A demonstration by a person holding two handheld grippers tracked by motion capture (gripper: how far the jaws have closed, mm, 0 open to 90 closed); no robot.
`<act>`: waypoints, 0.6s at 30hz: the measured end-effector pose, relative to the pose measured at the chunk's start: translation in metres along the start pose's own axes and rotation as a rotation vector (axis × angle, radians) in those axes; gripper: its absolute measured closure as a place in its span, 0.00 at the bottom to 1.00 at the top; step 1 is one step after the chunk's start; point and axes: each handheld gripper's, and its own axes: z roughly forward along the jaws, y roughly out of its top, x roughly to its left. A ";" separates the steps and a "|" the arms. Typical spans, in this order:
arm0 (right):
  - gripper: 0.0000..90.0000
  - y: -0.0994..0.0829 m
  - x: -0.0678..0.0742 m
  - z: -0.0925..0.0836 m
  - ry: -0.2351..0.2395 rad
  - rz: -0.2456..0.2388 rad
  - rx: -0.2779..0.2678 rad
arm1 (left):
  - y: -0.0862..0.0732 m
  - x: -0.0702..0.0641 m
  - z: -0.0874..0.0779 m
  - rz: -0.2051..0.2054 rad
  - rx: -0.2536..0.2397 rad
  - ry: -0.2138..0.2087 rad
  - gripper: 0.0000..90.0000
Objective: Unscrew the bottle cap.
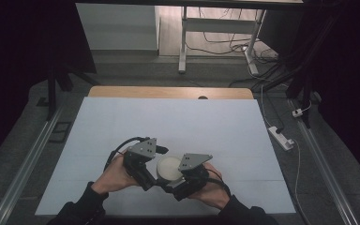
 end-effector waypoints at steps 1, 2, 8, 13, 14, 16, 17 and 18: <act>0.07 0.000 0.001 0.000 0.014 -0.009 -0.004 | -0.001 0.000 0.000 0.011 0.003 -0.021 0.01; 0.07 0.001 0.002 0.000 0.027 -0.016 -0.010 | -0.002 0.001 0.000 0.020 0.007 -0.044 0.01; 0.07 0.002 0.009 0.000 0.087 -0.064 -0.017 | -0.004 -0.001 0.005 0.065 0.011 -0.124 0.02; 0.07 0.003 0.013 0.000 0.107 -0.090 -0.021 | -0.003 -0.006 0.010 0.105 0.029 -0.106 0.07; 0.07 0.003 0.013 0.000 0.105 -0.093 -0.020 | -0.003 -0.006 0.010 0.107 0.024 -0.099 0.08; 0.07 0.003 0.013 0.000 0.094 -0.089 -0.019 | -0.002 -0.007 0.009 0.099 0.017 -0.076 0.08; 0.07 0.003 0.012 0.000 0.085 -0.084 -0.016 | -0.002 -0.007 0.009 0.090 0.016 -0.059 0.09; 0.07 0.003 0.011 0.000 0.074 -0.077 -0.018 | -0.001 -0.007 0.010 0.078 0.015 -0.043 0.09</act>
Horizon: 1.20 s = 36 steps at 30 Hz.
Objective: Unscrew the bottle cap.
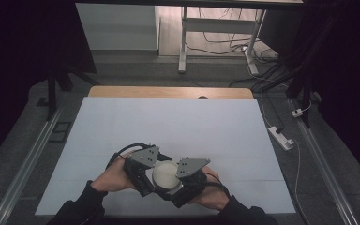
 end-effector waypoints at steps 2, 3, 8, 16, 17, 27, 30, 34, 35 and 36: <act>0.07 0.000 -0.002 -0.001 -0.023 0.016 0.003 | 0.001 0.001 0.002 -0.023 -0.001 0.027 0.09; 0.07 -0.001 -0.003 -0.001 -0.036 0.024 0.006 | 0.001 0.001 0.003 -0.035 -0.001 0.041 0.09; 0.07 -0.002 -0.008 0.000 -0.107 0.061 0.021 | 0.003 0.003 0.008 -0.118 -0.001 0.117 0.09; 0.07 -0.004 -0.014 0.000 -0.217 0.109 0.040 | 0.010 0.000 0.019 -0.256 0.006 0.261 0.09; 0.07 -0.004 -0.014 0.000 -0.224 0.113 0.041 | 0.010 0.000 0.020 -0.267 0.004 0.267 0.09; 0.07 -0.003 -0.012 -0.002 -0.176 0.097 0.014 | 0.011 0.003 -0.003 -0.205 -0.029 0.172 0.00; 0.07 -0.002 -0.010 -0.003 -0.129 0.083 0.000 | 0.009 0.002 -0.011 -0.131 0.000 0.112 0.00; 0.07 -0.001 -0.006 -0.003 -0.066 0.057 -0.013 | 0.008 -0.001 -0.010 -0.057 0.038 0.051 0.01; 0.07 -0.001 -0.005 -0.002 -0.050 0.048 -0.014 | 0.008 -0.002 -0.009 -0.044 0.039 0.041 0.01; 0.07 0.000 -0.004 -0.002 -0.036 0.038 -0.012 | 0.008 -0.003 -0.008 -0.035 0.037 0.028 0.01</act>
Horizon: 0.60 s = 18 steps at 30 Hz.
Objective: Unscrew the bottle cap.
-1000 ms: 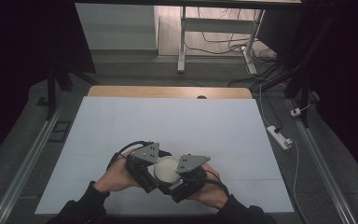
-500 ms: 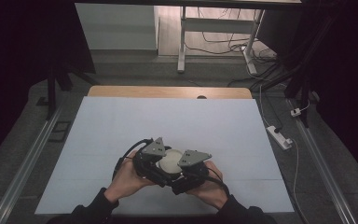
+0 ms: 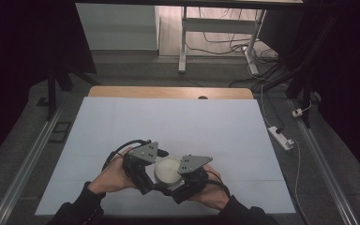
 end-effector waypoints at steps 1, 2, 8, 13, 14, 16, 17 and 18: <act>0.07 0.000 0.002 0.000 0.013 -0.009 -0.001 | 0.000 0.000 0.001 0.007 -0.007 -0.020 0.01; 0.07 0.000 0.003 0.001 0.026 -0.018 -0.001 | -0.001 -0.001 0.002 0.016 -0.010 -0.036 0.02; 0.07 0.002 0.009 0.001 0.063 -0.059 -0.005 | -0.004 -0.002 0.005 0.055 -0.033 -0.062 0.08; 0.07 0.002 0.005 0.000 0.004 -0.031 -0.002 | -0.004 0.001 0.008 -0.004 -0.047 0.010 0.09; 0.07 0.002 0.004 0.000 -0.015 -0.022 0.004 | -0.004 0.001 0.009 -0.018 -0.047 0.029 0.09; 0.07 0.001 0.002 0.000 -0.047 -0.006 0.009 | -0.002 0.002 0.011 -0.052 -0.044 0.062 0.09; 0.07 0.001 0.001 0.001 -0.060 0.008 0.009 | -0.002 0.002 0.012 -0.066 -0.040 0.082 0.09; 0.07 0.000 0.000 0.001 -0.075 0.019 0.011 | -0.001 0.002 0.014 -0.083 -0.037 0.103 0.09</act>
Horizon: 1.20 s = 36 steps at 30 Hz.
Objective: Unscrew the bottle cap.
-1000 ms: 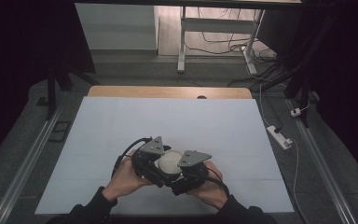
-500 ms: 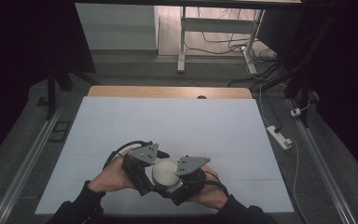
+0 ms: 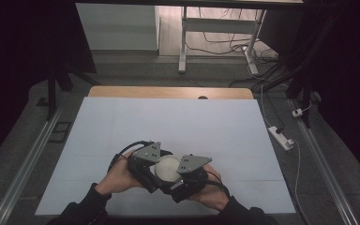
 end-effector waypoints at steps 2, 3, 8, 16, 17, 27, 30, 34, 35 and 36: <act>0.07 0.000 -0.001 0.001 -0.036 0.012 0.008 | 0.002 -0.001 0.003 -0.029 0.006 0.041 0.09; 0.07 -0.001 -0.002 0.001 -0.046 0.018 0.010 | 0.003 -0.002 0.004 -0.043 0.007 0.058 0.09; 0.07 -0.002 -0.006 0.001 -0.086 0.048 0.020 | 0.004 -0.002 0.009 -0.090 0.006 0.105 0.09; 0.07 -0.003 -0.008 0.002 -0.092 0.056 0.021 | 0.007 -0.003 0.005 -0.101 -0.015 0.123 0.09; 0.07 -0.003 -0.008 0.002 -0.091 0.056 0.023 | 0.008 -0.004 0.003 -0.099 -0.018 0.128 0.09; 0.07 -0.005 -0.010 0.002 -0.099 0.061 0.024 | 0.007 -0.003 -0.009 -0.121 -0.044 0.145 0.09; 0.07 -0.005 -0.012 0.001 -0.103 0.065 0.023 | 0.006 -0.003 -0.011 -0.118 -0.040 0.148 0.09; 0.07 -0.005 -0.014 -0.001 -0.108 0.068 0.019 | 0.005 -0.005 -0.015 -0.120 -0.045 0.152 0.09; 0.07 -0.005 -0.014 -0.001 -0.110 0.069 0.017 | 0.004 -0.005 -0.016 -0.116 -0.043 0.154 0.09; 0.07 -0.005 -0.015 -0.002 -0.111 0.070 0.016 | 0.004 -0.006 -0.017 -0.120 -0.046 0.155 0.09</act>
